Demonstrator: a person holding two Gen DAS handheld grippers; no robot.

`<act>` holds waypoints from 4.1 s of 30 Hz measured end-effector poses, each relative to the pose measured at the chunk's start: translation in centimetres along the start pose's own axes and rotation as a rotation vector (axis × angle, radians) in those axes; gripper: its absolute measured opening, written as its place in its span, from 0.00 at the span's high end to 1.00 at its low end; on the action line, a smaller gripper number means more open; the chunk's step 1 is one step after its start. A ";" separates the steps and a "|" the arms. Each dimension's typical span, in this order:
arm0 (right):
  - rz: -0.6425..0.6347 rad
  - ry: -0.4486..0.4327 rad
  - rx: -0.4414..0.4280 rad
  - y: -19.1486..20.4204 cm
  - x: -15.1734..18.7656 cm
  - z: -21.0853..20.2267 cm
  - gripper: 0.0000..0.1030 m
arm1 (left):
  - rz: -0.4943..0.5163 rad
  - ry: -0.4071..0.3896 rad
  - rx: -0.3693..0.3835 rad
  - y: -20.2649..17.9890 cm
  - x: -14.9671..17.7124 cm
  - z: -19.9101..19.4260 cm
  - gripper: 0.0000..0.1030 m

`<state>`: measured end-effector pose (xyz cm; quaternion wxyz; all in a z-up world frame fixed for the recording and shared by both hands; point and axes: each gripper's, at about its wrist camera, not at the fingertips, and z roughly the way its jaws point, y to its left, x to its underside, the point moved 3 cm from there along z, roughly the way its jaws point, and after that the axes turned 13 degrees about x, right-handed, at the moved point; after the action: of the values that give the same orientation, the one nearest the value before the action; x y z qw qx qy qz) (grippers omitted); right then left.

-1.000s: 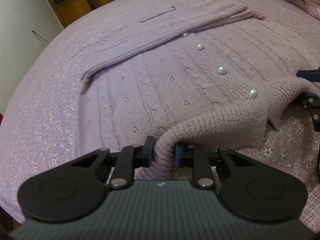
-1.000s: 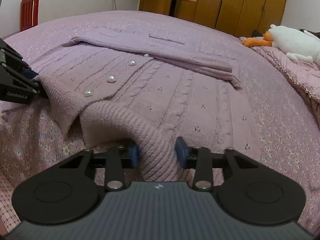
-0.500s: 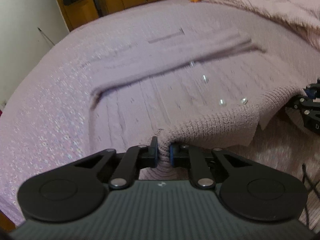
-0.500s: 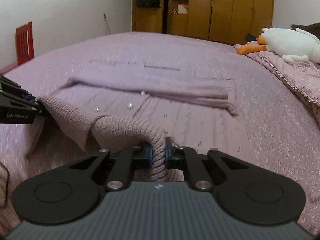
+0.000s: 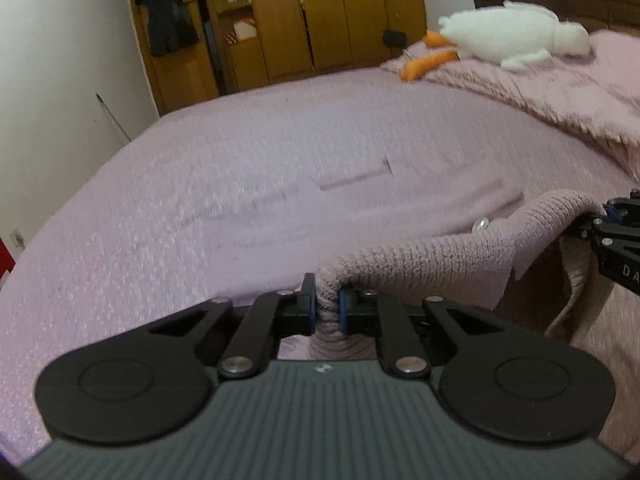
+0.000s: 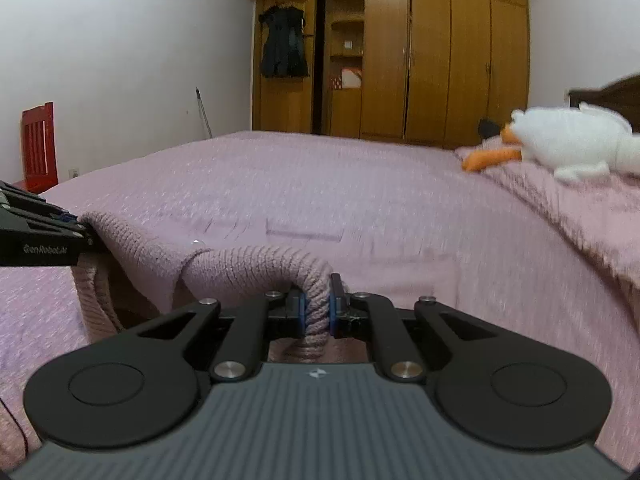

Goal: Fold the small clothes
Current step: 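Grasp the hem with the left tool while the right tool grasps the hem, then lift the ribbed hem with both tools and fold it toward the collar, then open both tools and release the folded hem onto the cardigan, then grasp the folded cardigan edge with the left tool while the right tool grasps it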

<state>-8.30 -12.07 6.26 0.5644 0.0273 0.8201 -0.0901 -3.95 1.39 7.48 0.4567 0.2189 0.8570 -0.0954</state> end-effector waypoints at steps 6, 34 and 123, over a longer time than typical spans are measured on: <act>0.000 -0.048 -0.010 0.4 -4.1 3.3 0.90 | -0.013 -0.075 -0.027 1.4 -3.5 1.8 0.88; -0.011 0.265 0.079 5.5 -0.3 25.5 0.75 | -0.091 0.163 -0.092 10.0 -5.0 23.2 0.86; -0.177 0.067 0.012 -0.3 -3.7 17.7 0.93 | 0.043 -0.055 -0.110 8.3 -3.5 14.0 0.87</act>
<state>9.28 -15.30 3.64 0.5264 -0.0389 0.8371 -0.1438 11.97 2.65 2.74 0.4933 0.2093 0.8432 -0.0442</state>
